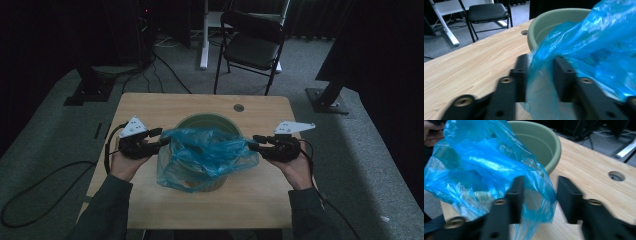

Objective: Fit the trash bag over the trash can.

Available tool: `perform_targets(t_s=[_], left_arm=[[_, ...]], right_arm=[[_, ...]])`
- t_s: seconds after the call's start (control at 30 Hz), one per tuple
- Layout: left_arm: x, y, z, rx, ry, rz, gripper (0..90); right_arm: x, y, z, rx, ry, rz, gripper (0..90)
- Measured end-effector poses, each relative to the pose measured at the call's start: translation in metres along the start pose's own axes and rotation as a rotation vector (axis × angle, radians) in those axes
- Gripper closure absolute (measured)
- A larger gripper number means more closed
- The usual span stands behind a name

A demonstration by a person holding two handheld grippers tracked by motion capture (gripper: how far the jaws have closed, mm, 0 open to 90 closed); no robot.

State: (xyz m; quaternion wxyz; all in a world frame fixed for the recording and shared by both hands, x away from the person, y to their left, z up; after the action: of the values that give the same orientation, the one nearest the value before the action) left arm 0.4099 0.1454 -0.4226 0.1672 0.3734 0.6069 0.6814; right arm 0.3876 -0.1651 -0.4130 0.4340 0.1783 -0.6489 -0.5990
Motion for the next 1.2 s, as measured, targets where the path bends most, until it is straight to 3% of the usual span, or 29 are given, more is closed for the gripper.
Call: perform_targets(t_s=[0.03,0.17,0.27,0.33,0.5,0.57,0.7,0.77,0.8,0.83,0.9,0.93,1.03,1.2], left_arm=[[-0.003,0.000,0.001,0.002,-0.002,0.006,72.2],[-0.012,0.001,0.005,0.027,-0.011,0.011,84.2],[-0.026,0.001,0.014,0.071,-0.019,0.017,84.9],[-0.029,0.000,0.016,0.079,-0.019,0.022,84.9],[-0.048,-0.004,0.026,0.153,-0.046,0.041,84.7],[-0.050,-0.004,0.027,0.157,-0.046,0.047,84.4],[-0.062,-0.003,0.036,0.208,-0.051,0.044,84.1],[-0.062,-0.003,0.036,0.208,-0.051,0.044,83.8],[-0.068,-0.004,0.040,0.235,-0.055,0.046,81.9],[-0.068,-0.004,0.041,0.242,-0.058,0.043,80.9],[-0.067,-0.002,0.043,0.244,-0.052,0.033,76.6],[-0.067,-0.002,0.043,0.244,-0.052,0.033,73.8],[-0.062,0.005,0.045,0.244,-0.064,-0.001,70.6],[-0.057,0.017,0.041,0.222,-0.091,-0.047,61.7]], right_arm=[[-0.006,0.001,-0.006,-0.017,-0.008,0.009,83.5],[-0.013,0.000,-0.014,-0.035,-0.029,0.018,88.3],[-0.022,-0.002,-0.029,-0.067,-0.073,0.038,89.2],[-0.025,-0.003,-0.031,-0.074,-0.078,0.044,89.3],[-0.039,-0.007,-0.048,-0.117,-0.112,0.067,89.8],[-0.041,-0.007,-0.050,-0.125,-0.113,0.070,89.8],[-0.053,-0.010,-0.059,-0.165,-0.119,0.082,89.9],[-0.055,-0.011,-0.060,-0.175,-0.120,0.087,89.9],[-0.060,-0.013,-0.062,-0.194,-0.112,0.089,89.7],[-0.060,-0.012,-0.062,-0.201,-0.106,0.082,88.9],[-0.060,-0.010,-0.062,-0.197,-0.108,0.064,77.3],[-0.060,-0.010,-0.062,-0.197,-0.108,0.064,77.3],[-0.054,0.000,-0.058,-0.172,-0.067,0.002,59.6],[-0.051,0.010,-0.053,-0.117,-0.059,-0.007,52.9]])
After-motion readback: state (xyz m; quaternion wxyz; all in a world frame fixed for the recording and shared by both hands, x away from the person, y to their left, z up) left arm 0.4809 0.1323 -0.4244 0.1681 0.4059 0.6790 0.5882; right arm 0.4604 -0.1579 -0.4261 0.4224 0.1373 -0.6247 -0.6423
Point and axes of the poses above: each handheld gripper's, and its own axes: x roughly backward along the jaws, y roughly out of its top, z roughly to its left, the point moved 9 cm from there along -x, roughly forward along the jaws, and after that the axes turned 10 degrees about -z, right-handed, at the moved point
